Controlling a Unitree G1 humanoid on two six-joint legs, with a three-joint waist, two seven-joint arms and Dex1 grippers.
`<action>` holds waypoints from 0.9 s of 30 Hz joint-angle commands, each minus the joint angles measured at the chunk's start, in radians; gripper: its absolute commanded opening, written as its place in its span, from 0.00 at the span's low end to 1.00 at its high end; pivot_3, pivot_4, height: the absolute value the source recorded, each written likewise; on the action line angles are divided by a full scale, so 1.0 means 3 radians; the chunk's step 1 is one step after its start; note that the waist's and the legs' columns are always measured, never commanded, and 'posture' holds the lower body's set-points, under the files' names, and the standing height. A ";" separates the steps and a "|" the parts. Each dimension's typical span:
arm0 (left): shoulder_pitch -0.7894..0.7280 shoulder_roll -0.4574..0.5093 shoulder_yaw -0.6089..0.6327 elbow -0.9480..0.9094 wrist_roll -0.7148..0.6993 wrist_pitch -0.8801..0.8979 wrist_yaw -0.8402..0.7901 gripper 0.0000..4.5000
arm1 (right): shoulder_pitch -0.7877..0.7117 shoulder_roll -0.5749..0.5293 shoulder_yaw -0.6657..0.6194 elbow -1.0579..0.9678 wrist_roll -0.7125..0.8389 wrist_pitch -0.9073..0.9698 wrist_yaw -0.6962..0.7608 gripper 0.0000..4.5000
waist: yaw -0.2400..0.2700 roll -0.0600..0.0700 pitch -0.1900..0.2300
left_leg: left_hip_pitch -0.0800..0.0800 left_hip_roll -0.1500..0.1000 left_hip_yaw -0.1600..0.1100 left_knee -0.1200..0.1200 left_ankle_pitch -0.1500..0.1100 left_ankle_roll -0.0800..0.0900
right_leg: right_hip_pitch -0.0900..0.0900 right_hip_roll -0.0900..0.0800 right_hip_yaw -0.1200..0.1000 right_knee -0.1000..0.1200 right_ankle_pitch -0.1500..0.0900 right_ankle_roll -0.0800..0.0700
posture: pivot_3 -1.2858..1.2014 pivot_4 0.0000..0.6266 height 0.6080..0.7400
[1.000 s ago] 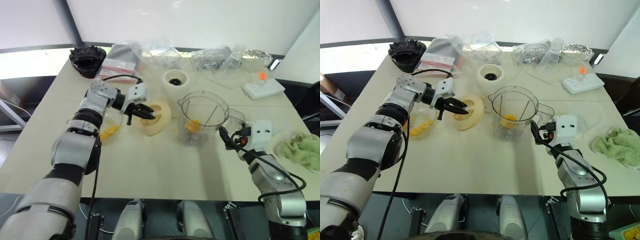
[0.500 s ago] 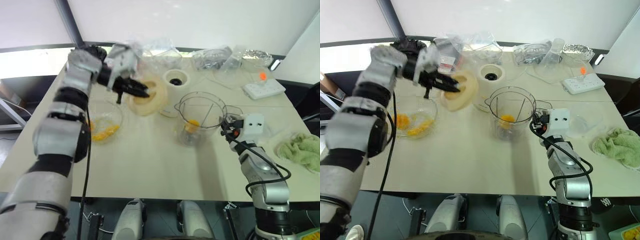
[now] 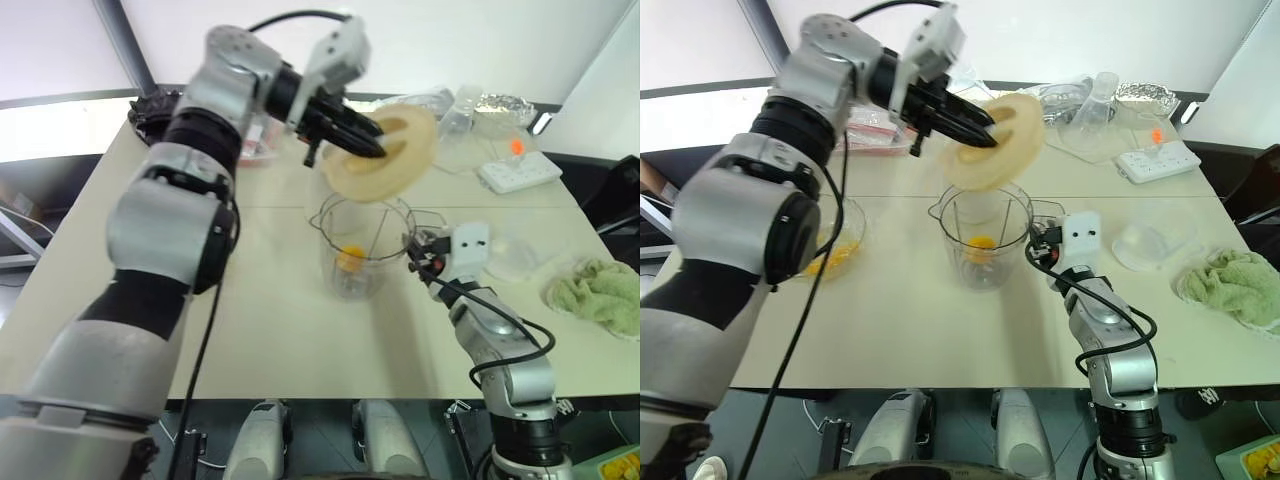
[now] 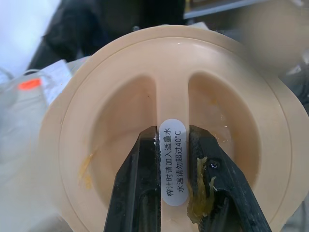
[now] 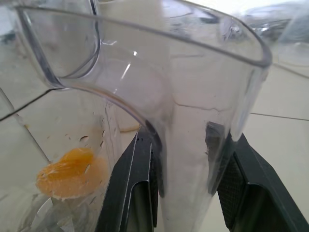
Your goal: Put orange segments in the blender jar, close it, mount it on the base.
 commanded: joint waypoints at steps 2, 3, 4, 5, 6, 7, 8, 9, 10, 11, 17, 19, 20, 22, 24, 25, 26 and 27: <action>-0.0063 -0.0073 -0.0273 -0.0081 -0.0102 0.0071 -0.0012 0.06 | -0.0010 0.0033 0.0036 -0.0277 -0.0034 -0.0059 -0.0018 0.22 | -0.0005 -0.0001 0.0001 | 0.0000 0.0000 0.0000 0.0000 0.0000 0.0000 | -0.0001 0.0000 0.0002 0.0000 0.0000 0.0000 | 0.52 0.24 1.00; -0.0044 -0.0076 -0.0376 -0.0096 -0.0126 0.0082 -0.0012 0.06 | 0.0003 0.0043 0.0031 -0.0277 -0.0044 -0.0058 -0.0033 0.22 | -0.0005 -0.0001 0.0001 | 0.0000 0.0000 -0.0002 0.0000 0.0000 0.0000 | -0.0001 0.0000 0.0003 0.0000 0.0000 0.0000 | 0.52 0.24 1.00; -0.0024 -0.0059 -0.0517 -0.0112 -0.0110 0.0049 -0.0012 0.06 | 0.0010 0.0047 0.0025 -0.0267 -0.0059 -0.0065 -0.0043 0.22 | -0.0007 0.0000 0.0001 | 0.0000 0.0000 -0.0003 0.0000 0.0000 0.0000 | -0.0001 0.0000 0.0004 0.0000 0.0000 -0.0001 | 0.52 0.24 1.00; -0.0004 -0.0030 -0.0660 -0.0141 -0.0139 0.0037 -0.0012 0.06 | 0.0020 0.0049 0.0018 -0.0257 -0.0067 -0.0077 -0.0047 0.22 | -0.0009 0.0000 0.0001 | 0.0000 0.0000 -0.0004 0.0000 0.0000 0.0000 | -0.0001 0.0000 0.0004 0.0000 0.0000 -0.0001 | 0.52 0.24 1.00; 0.0012 0.0002 -0.0793 -0.0177 -0.0197 0.0038 -0.0012 0.06 | 0.0028 0.0050 0.0013 -0.0249 -0.0073 -0.0086 -0.0047 0.22 | -0.0010 0.0000 0.0001 | 0.0001 0.0001 -0.0007 0.0000 0.0000 0.0000 | -0.0001 0.0000 0.0004 0.0001 -0.0001 -0.0002 | 0.52 0.24 1.00; 0.0022 0.0030 -0.0896 -0.0210 -0.0265 0.0046 -0.0012 0.06 | 0.0032 0.0051 0.0011 -0.0246 -0.0076 -0.0092 -0.0043 0.22 | -0.0010 0.0000 0.0001 | 0.0001 0.0001 -0.0008 0.0000 0.0000 0.0000 | -0.0001 0.0000 0.0004 0.0001 -0.0001 -0.0002 | 0.52 0.24 1.00; 0.0028 0.0067 -0.1013 -0.0258 -0.0362 0.0087 -0.0012 0.06 | 0.0040 0.0053 0.0008 -0.0244 -0.0079 -0.0096 -0.0043 0.22 | -0.0007 0.0000 0.0001 | 0.0001 0.0002 -0.0009 0.0000 0.0000 0.0000 | -0.0002 0.0000 0.0005 0.0001 -0.0001 -0.0002 | 0.52 0.24 1.00; 0.0033 0.0099 -0.1112 -0.0299 -0.0449 0.0120 -0.0012 0.06 | 0.0044 0.0056 0.0006 -0.0244 -0.0082 -0.0098 -0.0043 0.22 | -0.0004 0.0000 0.0001 | 0.0001 0.0003 -0.0010 0.0000 0.0000 0.0000 | -0.0002 0.0000 0.0005 0.0001 -0.0001 -0.0003 | 0.52 0.24 1.00; 0.0036 0.0141 -0.1256 -0.0343 -0.0494 0.0143 -0.0012 0.06 | 0.0049 0.0055 0.0003 -0.0234 -0.0087 -0.0106 -0.0038 0.22 | -0.0002 0.0000 0.0001 | 0.0001 0.0003 -0.0010 0.0000 0.0000 0.0000 | -0.0002 -0.0001 0.0005 0.0001 -0.0001 -0.0003 | 0.52 0.24 1.00; 0.0052 0.0191 -0.1409 -0.0417 -0.0583 0.0169 -0.0012 0.06 | 0.0054 0.0055 0.0003 -0.0226 -0.0092 -0.0115 -0.0035 0.22 | -0.0002 0.0000 0.0001 | 0.0001 0.0004 -0.0010 0.0000 0.0000 0.0000 | -0.0002 -0.0001 0.0006 0.0001 -0.0001 -0.0003 | 0.52 0.24 1.00; 0.0130 0.0464 -0.2140 -0.0947 -0.1262 0.0410 -0.0012 0.06 | -0.0001 0.0015 -0.0021 -0.0114 -0.0117 -0.0174 0.0026 0.22 | -0.0001 0.0000 0.0001 | 0.0001 0.0006 -0.0010 0.0001 0.0000 0.0000 | -0.0002 -0.0003 0.0008 0.0001 -0.0002 -0.0005 | 0.52 0.24 1.00; 0.0129 0.0557 -0.2320 -0.1106 -0.1469 0.0472 -0.0012 0.06 | -0.0014 0.0000 -0.0039 -0.0086 -0.0129 -0.0191 0.0039 0.22 | -0.0002 0.0000 0.0001 | 0.0001 0.0007 -0.0009 0.0001 0.0000 0.0000 | -0.0002 -0.0003 0.0009 0.0001 -0.0002 -0.0005 | 0.52 0.24 1.00; 0.0130 0.0600 -0.2398 -0.1176 -0.1556 0.0489 -0.0012 0.06 | -0.0014 -0.0006 -0.0047 -0.0073 -0.0137 -0.0204 0.0043 0.22 | -0.0002 0.0000 0.0002 | 0.0001 0.0007 -0.0009 0.0001 0.0000 0.0000 | -0.0002 -0.0003 0.0009 0.0001 -0.0003 -0.0005 | 0.52 0.24 1.00; 0.0139 0.0690 -0.2556 -0.1336 -0.1742 0.0547 -0.0012 0.06 | 0.0000 -0.0022 -0.0052 -0.0052 -0.0161 -0.0232 0.0053 0.22 | -0.0003 0.0000 0.0002 | 0.0001 0.0007 -0.0009 0.0001 0.0000 0.0000 | -0.0002 -0.0004 0.0009 0.0001 -0.0003 -0.0007 | 0.52 0.24 1.00; 0.0152 0.0786 -0.2710 -0.1495 -0.1901 0.0594 -0.0012 0.06 | 0.0017 -0.0022 -0.0047 -0.0042 -0.0178 -0.0250 0.0058 0.22 | -0.0003 0.0002 0.0005 | 0.0001 0.0007 -0.0009 0.0001 0.0000 0.0000 | -0.0002 -0.0004 0.0009 0.0001 -0.0004 -0.0008 | 0.52 0.24 1.00; 0.0164 0.0842 -0.2793 -0.1585 -0.1972 0.0595 -0.0012 0.06 | 0.0026 -0.0012 -0.0051 -0.0043 -0.0175 -0.0252 0.0054 0.22 | -0.0002 0.0002 0.0006 | 0.0000 0.0007 -0.0009 0.0001 0.0000 0.0000 | -0.0003 -0.0004 0.0010 0.0001 -0.0004 -0.0008 | 0.52 0.24 1.00; 0.0185 0.0903 -0.2881 -0.1681 -0.2032 0.0593 -0.0012 0.06 | 0.0046 -0.0008 -0.0052 -0.0050 -0.0180 -0.0260 0.0050 0.22 | -0.0003 0.0002 0.0006 | 0.0000 0.0007 -0.0009 0.0001 0.0000 0.0000 | -0.0003 -0.0004 0.0010 0.0001 -0.0004 -0.0008 | 0.52 0.24 1.00; 0.0205 0.0948 -0.2957 -0.1744 -0.2069 0.0577 -0.0012 0.06 | 0.0063 -0.0001 -0.0057 -0.0058 -0.0180 -0.0262 0.0043 0.22 | -0.0002 0.0002 0.0006 | 0.0000 0.0007 -0.0009 0.0001 0.0000 0.0000 | -0.0003 -0.0004 0.0010 0.0001 -0.0004 -0.0008 | 0.52 0.24 1.00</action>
